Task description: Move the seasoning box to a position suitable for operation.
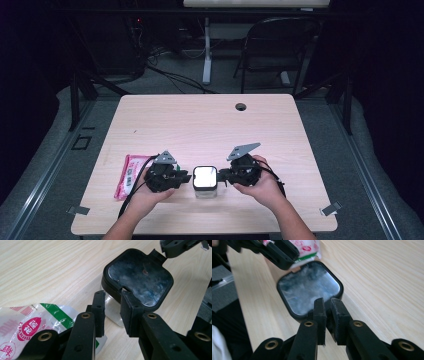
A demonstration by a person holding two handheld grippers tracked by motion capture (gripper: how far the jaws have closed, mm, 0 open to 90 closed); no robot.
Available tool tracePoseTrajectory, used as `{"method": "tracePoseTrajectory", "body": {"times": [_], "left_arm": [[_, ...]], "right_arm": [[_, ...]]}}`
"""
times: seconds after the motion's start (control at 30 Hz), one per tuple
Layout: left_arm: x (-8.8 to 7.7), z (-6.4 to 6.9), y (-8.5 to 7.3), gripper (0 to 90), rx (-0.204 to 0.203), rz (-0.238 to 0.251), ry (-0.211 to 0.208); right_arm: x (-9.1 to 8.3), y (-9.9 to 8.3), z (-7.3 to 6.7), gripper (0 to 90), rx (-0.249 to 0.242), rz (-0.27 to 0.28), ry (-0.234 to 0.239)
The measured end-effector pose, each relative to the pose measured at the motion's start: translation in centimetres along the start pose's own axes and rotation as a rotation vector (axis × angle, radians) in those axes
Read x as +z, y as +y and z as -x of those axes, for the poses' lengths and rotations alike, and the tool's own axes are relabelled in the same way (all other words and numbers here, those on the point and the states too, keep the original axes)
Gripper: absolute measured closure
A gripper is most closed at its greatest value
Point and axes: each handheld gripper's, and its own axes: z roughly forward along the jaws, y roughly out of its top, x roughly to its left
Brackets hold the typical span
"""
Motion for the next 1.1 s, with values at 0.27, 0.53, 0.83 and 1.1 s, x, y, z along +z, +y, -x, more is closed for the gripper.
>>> {"method": "tracePoseTrajectory", "body": {"times": [0.27,0.53,0.83,1.1], "left_arm": [[-0.01,-0.20,-0.22,75.4,-0.002,-0.014,0.000],[0.16,-0.01,-0.33,80.2,0.004,-0.041,-0.030],[0.43,0.39,-0.36,81.5,0.033,-0.063,-0.047],[0.32,0.61,-0.25,82.7,0.038,-0.056,-0.049]], "right_arm": [[0.13,-0.18,0.64,84.9,0.035,0.004,0.039],[0.15,-0.26,0.91,85.6,0.045,0.009,0.059],[0.10,-0.27,1.06,86.1,0.056,0.003,0.068],[0.10,-0.30,1.02,86.1,0.061,0.005,0.067]]}}
